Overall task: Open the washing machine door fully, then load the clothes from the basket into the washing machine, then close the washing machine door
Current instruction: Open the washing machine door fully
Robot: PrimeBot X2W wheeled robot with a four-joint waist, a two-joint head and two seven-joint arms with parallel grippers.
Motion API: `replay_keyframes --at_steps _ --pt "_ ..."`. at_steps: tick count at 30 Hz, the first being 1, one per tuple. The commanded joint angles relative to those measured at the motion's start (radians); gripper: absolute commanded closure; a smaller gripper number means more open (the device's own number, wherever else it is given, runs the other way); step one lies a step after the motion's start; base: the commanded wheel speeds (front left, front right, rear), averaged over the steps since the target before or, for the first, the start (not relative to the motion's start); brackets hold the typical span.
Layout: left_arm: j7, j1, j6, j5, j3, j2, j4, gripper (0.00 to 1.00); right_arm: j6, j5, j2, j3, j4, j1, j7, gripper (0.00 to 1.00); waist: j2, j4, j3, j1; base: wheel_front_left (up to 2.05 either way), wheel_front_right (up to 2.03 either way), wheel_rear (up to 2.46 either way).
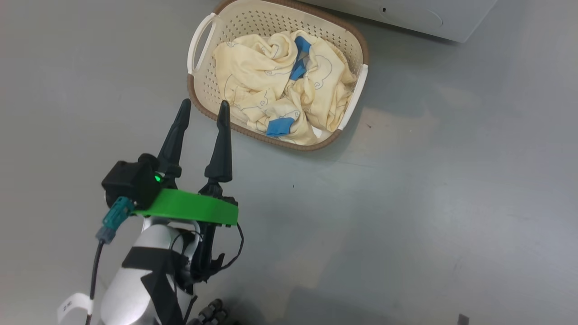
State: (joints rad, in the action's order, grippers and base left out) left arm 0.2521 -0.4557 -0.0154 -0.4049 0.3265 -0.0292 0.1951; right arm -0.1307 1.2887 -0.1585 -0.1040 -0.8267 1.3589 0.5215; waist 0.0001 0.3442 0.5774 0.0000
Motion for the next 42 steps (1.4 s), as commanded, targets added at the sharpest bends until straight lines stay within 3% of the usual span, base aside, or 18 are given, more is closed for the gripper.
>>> replay_keyframes --at_steps 1,42 --pt "0.010 -0.014 0.005 0.006 -0.033 -0.021 -0.031 0.00 0.000 0.008 0.037 -0.013 0.035 0.017 0.013 1.00 -0.0001 -0.001 -0.001 0.0000 0.00 0.00 0.00" --pt "0.010 0.038 0.002 0.029 -0.049 -0.021 -0.017 0.00 0.000 0.109 0.099 -0.097 -0.025 -0.170 0.184 1.00 -0.0001 -0.042 -0.147 0.0000 0.00 0.00 0.00"
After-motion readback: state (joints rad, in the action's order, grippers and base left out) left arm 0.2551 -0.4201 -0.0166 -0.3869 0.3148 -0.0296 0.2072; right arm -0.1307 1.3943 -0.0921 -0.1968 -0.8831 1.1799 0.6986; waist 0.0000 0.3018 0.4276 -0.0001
